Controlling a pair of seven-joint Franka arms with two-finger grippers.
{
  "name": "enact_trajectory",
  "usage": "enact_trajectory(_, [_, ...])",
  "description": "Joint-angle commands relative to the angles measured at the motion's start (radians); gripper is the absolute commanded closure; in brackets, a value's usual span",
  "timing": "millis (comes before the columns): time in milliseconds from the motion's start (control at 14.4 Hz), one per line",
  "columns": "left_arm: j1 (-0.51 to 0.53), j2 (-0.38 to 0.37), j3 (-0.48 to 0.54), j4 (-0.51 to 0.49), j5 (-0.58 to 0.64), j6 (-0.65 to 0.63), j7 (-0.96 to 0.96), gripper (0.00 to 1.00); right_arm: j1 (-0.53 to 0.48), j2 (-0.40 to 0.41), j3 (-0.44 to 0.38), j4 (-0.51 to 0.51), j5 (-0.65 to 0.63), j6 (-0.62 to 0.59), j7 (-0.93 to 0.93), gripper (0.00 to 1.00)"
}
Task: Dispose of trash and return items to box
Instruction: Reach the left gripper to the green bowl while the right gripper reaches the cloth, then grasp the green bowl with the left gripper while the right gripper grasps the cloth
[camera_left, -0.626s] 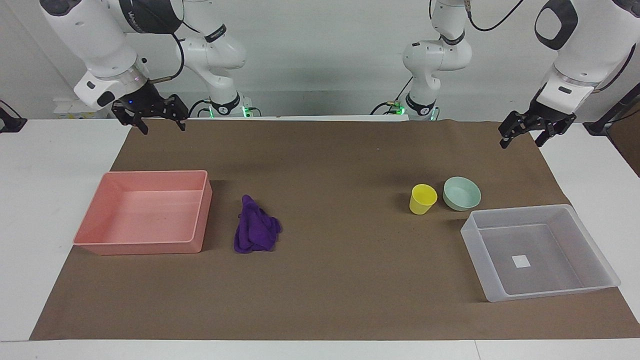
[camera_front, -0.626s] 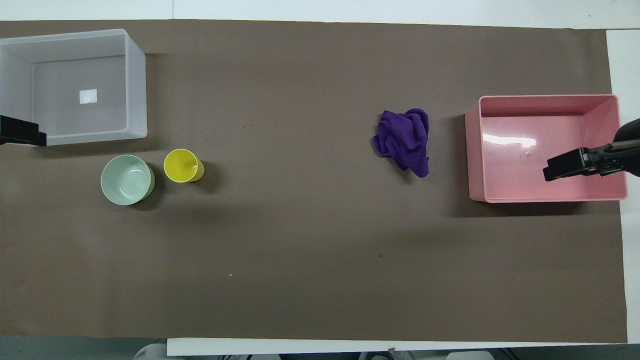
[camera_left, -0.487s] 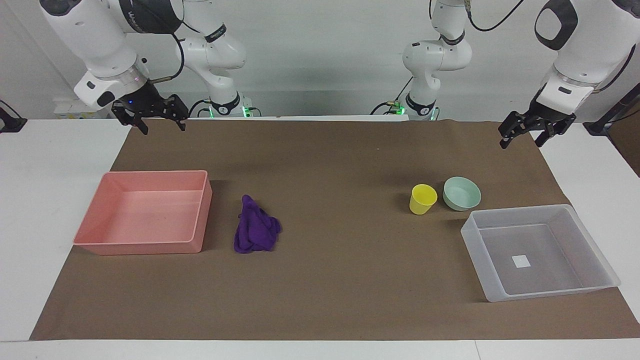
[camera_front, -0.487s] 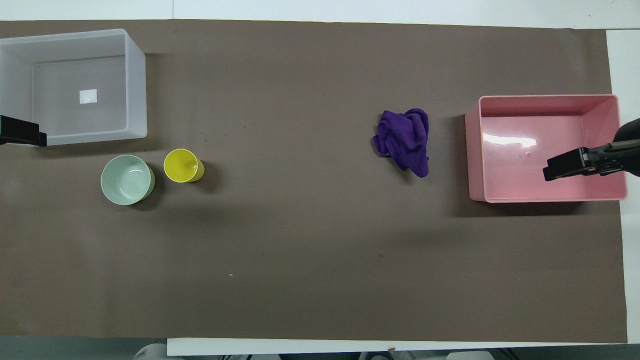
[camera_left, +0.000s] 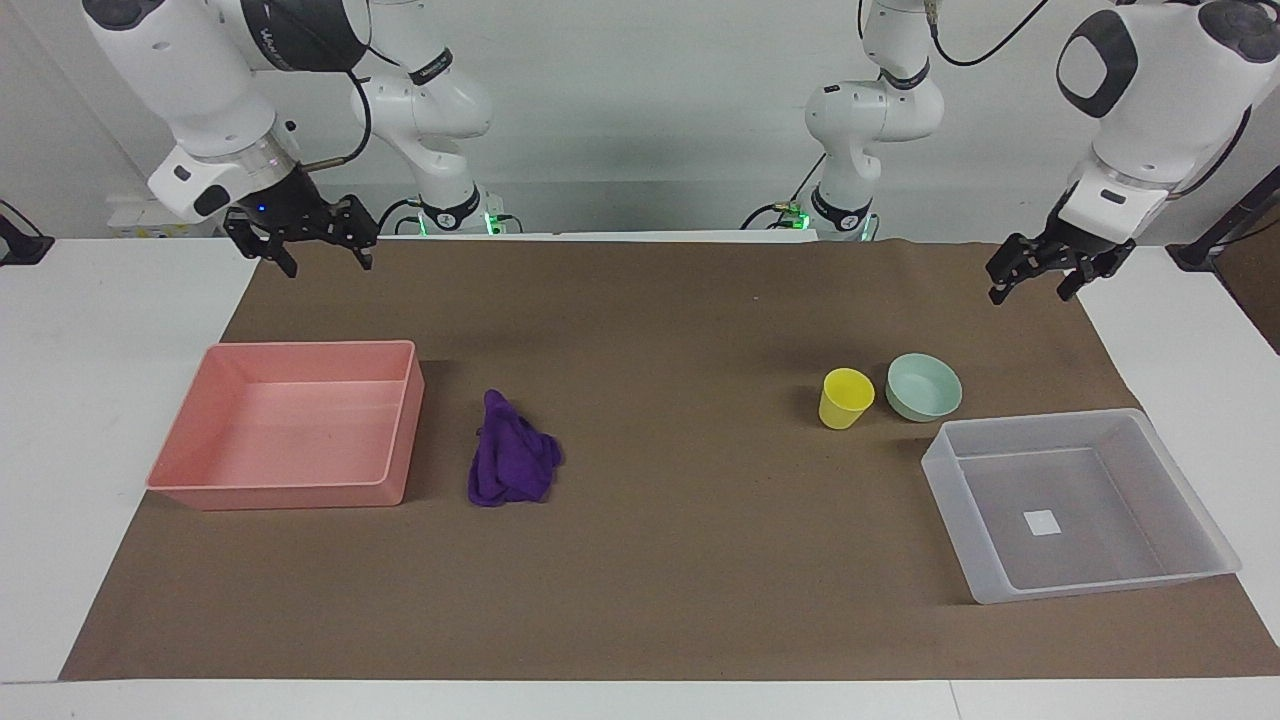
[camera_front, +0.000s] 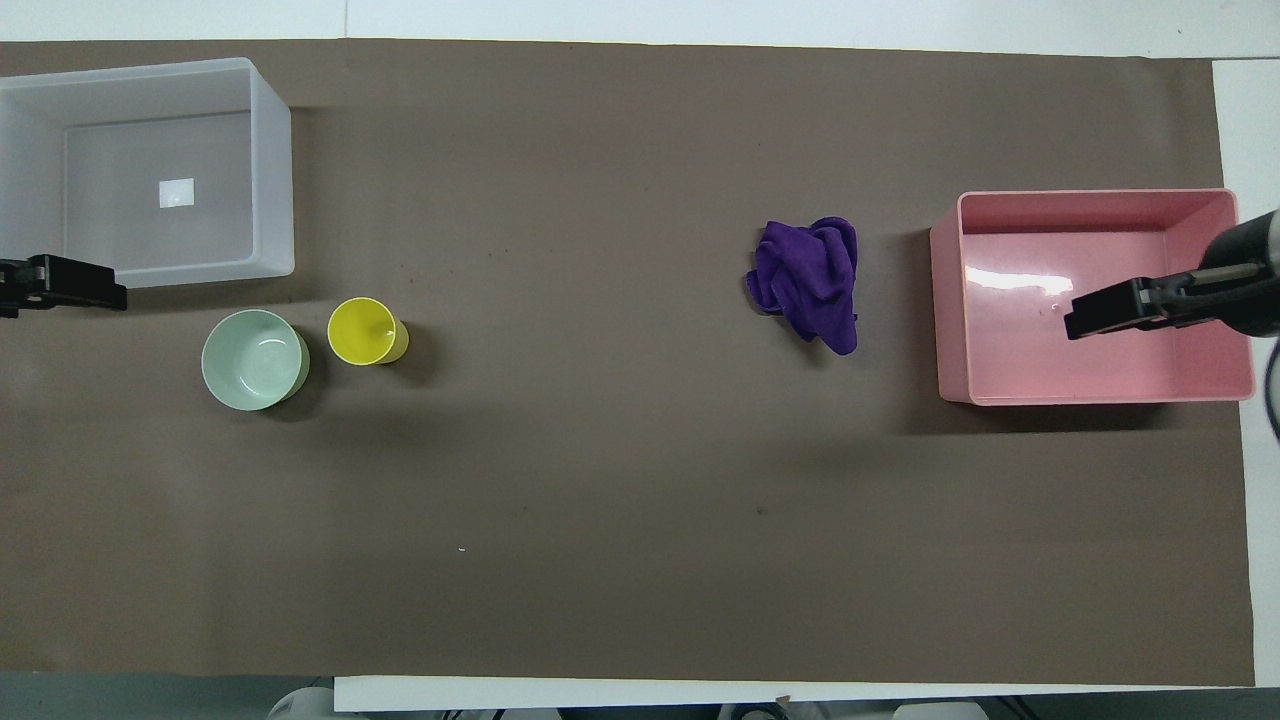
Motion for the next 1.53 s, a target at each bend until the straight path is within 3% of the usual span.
enact_trajectory(0, [-0.009, -0.074, 0.007, -0.241, 0.019, 0.132, -0.045, 0.0, 0.066, 0.095, 0.001, -0.019, 0.009, 0.119, 0.047, 0.02])
enact_trajectory(209, [-0.002, -0.009, 0.007, -0.399, 0.019, 0.386, -0.047, 0.0, 0.146, 0.192, 0.0, -0.027, 0.009, 0.248, 0.09, 0.02])
enact_trajectory(417, [0.005, 0.12, 0.007, -0.413, 0.019, 0.515, -0.048, 0.01, 0.195, 0.273, 0.001, -0.065, 0.009, 0.398, 0.116, 0.02])
enact_trajectory(487, [0.005, 0.146, 0.007, -0.413, 0.018, 0.546, -0.07, 0.45, 0.2, 0.293, 0.001, -0.081, 0.009, 0.447, 0.116, 0.02])
enact_trajectory(557, [0.005, 0.151, 0.008, -0.413, 0.019, 0.548, -0.061, 0.99, 0.203, 0.318, 0.0, -0.084, 0.009, 0.474, 0.116, 0.02])
enact_trajectory(974, [0.009, 0.179, 0.011, -0.396, 0.019, 0.563, -0.048, 1.0, 0.243, 0.466, 0.003, -0.084, 0.008, 0.645, 0.104, 0.04])
enact_trajectory(1043, [0.02, 0.179, 0.011, -0.373, 0.019, 0.539, -0.042, 1.0, 0.241, 0.486, 0.004, -0.084, 0.008, 0.665, 0.099, 0.1])
enact_trajectory(1113, [0.02, 0.168, 0.01, -0.335, 0.019, 0.473, -0.042, 1.0, 0.244, 0.505, 0.01, -0.084, 0.008, 0.687, 0.098, 0.26])
enact_trajectory(1183, [0.011, 0.155, 0.01, -0.262, 0.019, 0.348, -0.044, 1.0, 0.253, 0.506, 0.01, -0.082, 0.008, 0.679, 0.099, 0.53])
enact_trajectory(1252, [0.008, 0.136, 0.008, -0.19, 0.019, 0.215, -0.044, 1.0, 0.25, 0.505, 0.01, -0.075, 0.008, 0.661, 0.101, 0.7])
enact_trajectory(1461, [0.018, 0.118, 0.008, 0.03, 0.01, -0.045, -0.039, 1.0, 0.256, 0.493, 0.01, -0.071, 0.008, 0.649, 0.142, 1.0])
